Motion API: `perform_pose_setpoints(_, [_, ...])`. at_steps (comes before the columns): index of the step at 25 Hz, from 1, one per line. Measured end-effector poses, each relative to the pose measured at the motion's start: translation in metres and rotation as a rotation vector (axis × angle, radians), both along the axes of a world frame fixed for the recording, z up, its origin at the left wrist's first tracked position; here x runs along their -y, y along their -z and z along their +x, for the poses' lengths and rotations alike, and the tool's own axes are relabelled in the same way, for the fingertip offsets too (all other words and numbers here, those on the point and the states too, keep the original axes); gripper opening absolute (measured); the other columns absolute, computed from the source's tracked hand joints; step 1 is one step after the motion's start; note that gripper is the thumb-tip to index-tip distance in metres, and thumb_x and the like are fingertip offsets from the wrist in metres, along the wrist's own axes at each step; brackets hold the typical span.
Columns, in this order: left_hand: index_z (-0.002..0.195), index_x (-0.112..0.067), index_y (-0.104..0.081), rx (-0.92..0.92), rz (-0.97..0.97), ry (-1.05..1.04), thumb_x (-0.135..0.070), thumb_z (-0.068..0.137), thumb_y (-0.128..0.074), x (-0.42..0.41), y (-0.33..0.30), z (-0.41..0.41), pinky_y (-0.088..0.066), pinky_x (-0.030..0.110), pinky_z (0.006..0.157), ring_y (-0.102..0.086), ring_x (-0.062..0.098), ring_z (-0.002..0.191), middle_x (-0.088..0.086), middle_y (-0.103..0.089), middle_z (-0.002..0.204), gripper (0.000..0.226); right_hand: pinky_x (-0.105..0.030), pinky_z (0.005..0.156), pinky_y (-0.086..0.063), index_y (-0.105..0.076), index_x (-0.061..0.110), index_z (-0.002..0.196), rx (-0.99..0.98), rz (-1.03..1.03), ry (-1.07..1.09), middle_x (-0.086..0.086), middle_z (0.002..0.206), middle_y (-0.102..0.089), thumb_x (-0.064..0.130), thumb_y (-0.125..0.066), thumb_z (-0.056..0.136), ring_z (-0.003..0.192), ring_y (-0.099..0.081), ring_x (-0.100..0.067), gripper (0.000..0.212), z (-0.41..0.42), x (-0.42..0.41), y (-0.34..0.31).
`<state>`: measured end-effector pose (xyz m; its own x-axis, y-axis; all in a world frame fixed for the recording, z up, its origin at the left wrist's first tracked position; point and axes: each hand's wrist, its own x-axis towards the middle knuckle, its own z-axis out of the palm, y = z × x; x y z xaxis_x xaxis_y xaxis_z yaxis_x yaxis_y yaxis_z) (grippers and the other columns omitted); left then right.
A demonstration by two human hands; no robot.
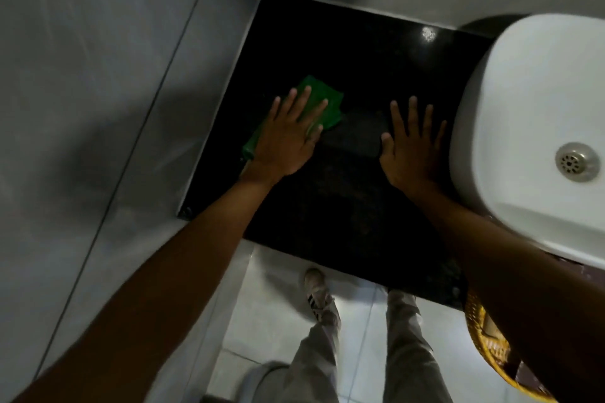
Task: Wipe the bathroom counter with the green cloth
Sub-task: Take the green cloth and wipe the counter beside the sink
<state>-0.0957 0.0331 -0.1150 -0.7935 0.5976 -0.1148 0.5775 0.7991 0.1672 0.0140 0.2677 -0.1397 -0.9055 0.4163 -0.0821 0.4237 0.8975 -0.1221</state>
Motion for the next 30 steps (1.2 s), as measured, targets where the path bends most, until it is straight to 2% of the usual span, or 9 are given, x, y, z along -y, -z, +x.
perform_pose_setpoints(5, [0.164,-0.031,-0.027,-0.028,-0.006,-0.293,-0.042,0.108,-0.031,0.025,0.003,-0.077,-0.012,0.05,0.132,-0.016,0.032,0.163,0.009,-0.018,0.175,0.058,-0.064,0.124,-0.009,-0.023,0.028,0.161,-0.085,0.042,0.004,-0.008,0.171,-0.018,0.044,-0.031,0.098,0.156,-0.015,-0.039,0.066,0.003,0.0,0.009])
perform_pose_setpoints(10, [0.165,-0.022,-0.025,-0.037,0.003,-0.505,-0.042,0.108,-0.023,0.046,0.004,0.009,-0.015,0.053,0.132,-0.019,0.037,0.161,0.016,-0.021,0.173,0.061,-0.063,0.124,-0.008,-0.023,0.028,0.161,-0.089,0.026,0.022,-0.008,0.171,-0.018,0.045,-0.03,0.098,0.156,-0.015,-0.039,0.066,0.003,0.004,0.007])
perform_pose_setpoints(14, [0.166,-0.027,-0.019,0.002,-0.019,-0.168,-0.04,0.103,-0.034,0.027,0.007,0.113,-0.018,0.054,0.131,-0.019,0.035,0.161,0.012,-0.021,0.174,0.066,-0.063,0.124,-0.009,-0.024,0.027,0.161,-0.098,0.007,0.014,-0.008,0.17,-0.02,0.045,-0.031,0.098,0.156,-0.017,-0.039,0.066,0.002,0.005,0.003])
perform_pose_setpoints(17, [0.166,-0.034,-0.008,0.062,-0.08,-0.003,-0.039,0.099,-0.037,0.079,0.002,0.123,-0.011,0.049,0.133,-0.008,0.027,0.163,0.005,-0.013,0.176,0.073,-0.063,0.124,-0.009,-0.024,0.027,0.161,-0.102,-0.008,-0.01,-0.009,0.17,-0.02,0.046,-0.03,0.099,0.156,-0.017,-0.039,0.065,0.008,0.003,0.007])
perform_pose_setpoints(19, [0.166,-0.032,-0.013,0.084,-0.055,-0.146,-0.04,0.1,-0.031,0.094,-0.002,0.1,-0.011,0.052,0.133,-0.007,0.03,0.163,0.007,-0.011,0.176,0.07,-0.063,0.124,-0.007,-0.025,0.026,0.161,-0.105,-0.025,-0.013,-0.008,0.17,-0.02,0.046,-0.032,0.1,0.156,-0.016,-0.039,0.064,0.01,0.003,0.007])
perform_pose_setpoints(22, [0.166,-0.021,-0.021,0.036,0.044,-0.352,-0.038,0.102,-0.031,0.055,-0.007,0.027,-0.01,0.054,0.132,-0.013,0.037,0.162,0.015,-0.016,0.174,0.067,-0.06,0.125,-0.005,-0.026,0.027,0.161,-0.134,-0.08,-0.005,-0.007,0.17,-0.02,0.049,-0.031,0.1,0.156,-0.016,-0.038,0.065,-0.006,-0.019,-0.006])
perform_pose_setpoints(23, [0.166,-0.018,-0.022,-0.045,0.08,-0.322,-0.035,0.104,-0.036,0.024,-0.015,-0.003,-0.009,0.054,0.132,-0.013,0.039,0.162,0.017,-0.016,0.174,0.066,-0.058,0.125,-0.002,-0.026,0.028,0.161,-0.195,0.006,0.004,-0.006,0.17,-0.02,0.052,-0.029,0.099,0.157,-0.015,-0.037,0.066,-0.015,-0.031,-0.021])
perform_pose_setpoints(27, [0.166,-0.018,-0.022,0.019,0.02,-0.155,-0.023,0.102,-0.049,-0.043,-0.025,-0.058,-0.005,0.049,0.133,-0.011,0.038,0.163,0.015,-0.014,0.175,0.069,-0.041,0.122,0.014,-0.03,0.031,0.159,-0.164,-0.129,-0.02,-0.002,0.171,-0.018,0.065,-0.021,0.098,0.158,-0.01,-0.032,0.07,-0.019,-0.018,-0.015])
perform_pose_setpoints(30, [0.165,-0.018,-0.025,0.04,-0.002,0.12,-0.017,0.1,-0.052,-0.06,-0.035,-0.074,-0.005,0.048,0.132,-0.013,0.037,0.163,0.012,-0.016,0.175,0.07,-0.04,0.123,0.013,-0.036,0.03,0.157,-0.207,-0.26,-0.027,-0.001,0.17,-0.021,0.064,-0.026,0.099,0.159,-0.01,-0.026,0.068,-0.031,-0.009,-0.02])
